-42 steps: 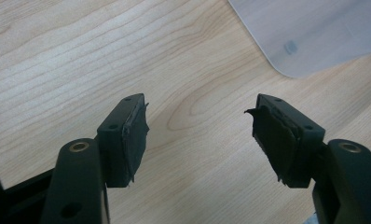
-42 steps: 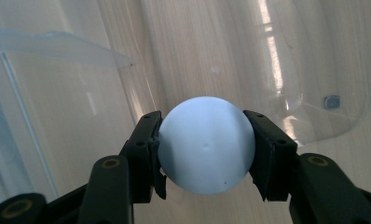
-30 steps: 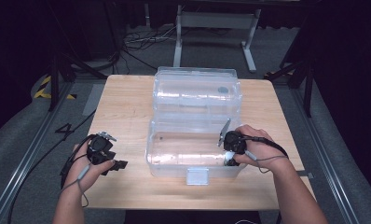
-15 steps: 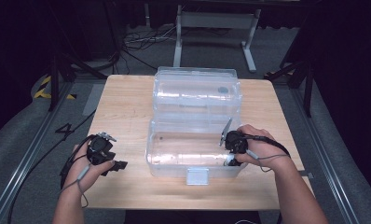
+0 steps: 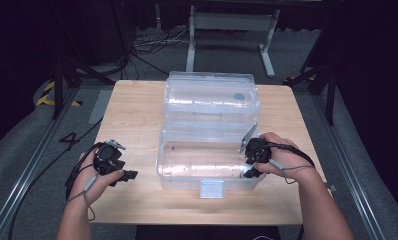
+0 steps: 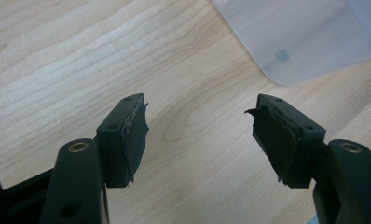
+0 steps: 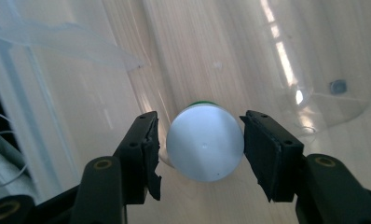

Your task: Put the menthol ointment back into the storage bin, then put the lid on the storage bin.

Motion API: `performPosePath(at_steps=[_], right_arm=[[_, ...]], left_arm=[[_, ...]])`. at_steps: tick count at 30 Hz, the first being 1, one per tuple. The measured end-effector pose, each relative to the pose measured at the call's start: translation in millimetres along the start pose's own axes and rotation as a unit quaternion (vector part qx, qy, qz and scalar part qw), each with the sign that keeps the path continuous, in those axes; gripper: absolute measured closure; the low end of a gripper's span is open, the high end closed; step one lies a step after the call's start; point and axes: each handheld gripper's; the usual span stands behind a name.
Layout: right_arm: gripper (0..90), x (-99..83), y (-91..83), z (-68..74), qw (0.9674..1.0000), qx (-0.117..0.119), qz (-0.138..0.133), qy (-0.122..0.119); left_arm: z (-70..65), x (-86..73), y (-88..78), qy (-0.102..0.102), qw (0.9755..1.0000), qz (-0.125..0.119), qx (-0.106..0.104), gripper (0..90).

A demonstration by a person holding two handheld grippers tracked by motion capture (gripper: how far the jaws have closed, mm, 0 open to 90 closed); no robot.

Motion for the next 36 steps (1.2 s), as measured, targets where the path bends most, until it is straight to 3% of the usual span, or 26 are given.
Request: performPosePath(at_steps=[4,6,13,18,19,20,27,31,36], right_arm=[[47.8,-5.7,-12.1,2.0,0.9983,-0.020,-0.049,0.025],[48.1,-7.5,-15.1,2.1,0.9974,-0.026,-0.061,0.029],[50.0,-22.6,-37.4,5.4,0.9854,-0.063,-0.142,0.070],[50.5,-29.6,-52.4,7.7,0.9694,-0.092,-0.204,0.100],[50.5,-29.6,-52.4,7.7,0.9694,-0.092,-0.204,0.100],[51.4,-31.2,-58.1,8.0,0.9626,-0.100,-0.227,0.109],[51.2,-26.1,-69.8,7.7,0.9565,-0.114,-0.244,0.112],[51.2,-14.0,-86.6,6.7,0.9563,-0.126,-0.244,0.100],[51.2,1.0,-100.4,1.8,0.9574,-0.123,-0.245,0.091]], left_arm=[[-4.6,6.6,-1.7,0.010,0.9998,-0.010,-0.010,35.6],[-6.5,8.4,-1.6,0.012,0.9998,-0.013,-0.013,35.7],[-19.9,18.5,-3.3,0.037,0.9983,-0.026,-0.037,35.7],[-27.3,25.0,-3.9,0.056,0.9970,-0.026,-0.046,35.7],[-27.3,25.0,-3.9,0.056,0.9970,-0.026,-0.046,35.7],[-29.2,26.7,-3.3,0.059,0.9968,-0.026,-0.048,35.7],[-32.4,28.1,-5.5,0.063,0.9961,-0.030,-0.053,35.7],[-34.4,27.2,-8.0,0.065,0.9958,-0.034,-0.055,35.7],[-35.0,25.7,-10.8,0.067,0.9956,-0.036,-0.055,35.7]])
Point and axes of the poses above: each handheld gripper's, and its own axes: y roughly forward along the jaws, x roughly out of its top, z roughly to its left, and after that the axes turned 12 degrees about -y, right-handed
